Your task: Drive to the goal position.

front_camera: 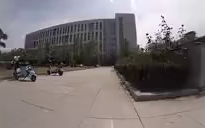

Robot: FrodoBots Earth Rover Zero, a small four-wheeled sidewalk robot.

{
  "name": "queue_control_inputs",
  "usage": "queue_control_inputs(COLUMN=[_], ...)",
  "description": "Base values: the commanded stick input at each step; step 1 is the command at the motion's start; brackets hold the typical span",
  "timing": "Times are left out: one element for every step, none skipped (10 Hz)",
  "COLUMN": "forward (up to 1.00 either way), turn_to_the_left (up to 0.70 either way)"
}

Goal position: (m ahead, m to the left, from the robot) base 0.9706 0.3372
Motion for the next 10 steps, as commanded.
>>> queue_control_inputs(forward=[1.0,1.0,1.0,1.0,1.0,1.0,1.0,1.0,1.0,1.0], turn_to_the_left=[-0.03,-0.03,-0.03,-0.03,-0.03,-0.03,-0.06,-0.1,-0.16,-0.21])
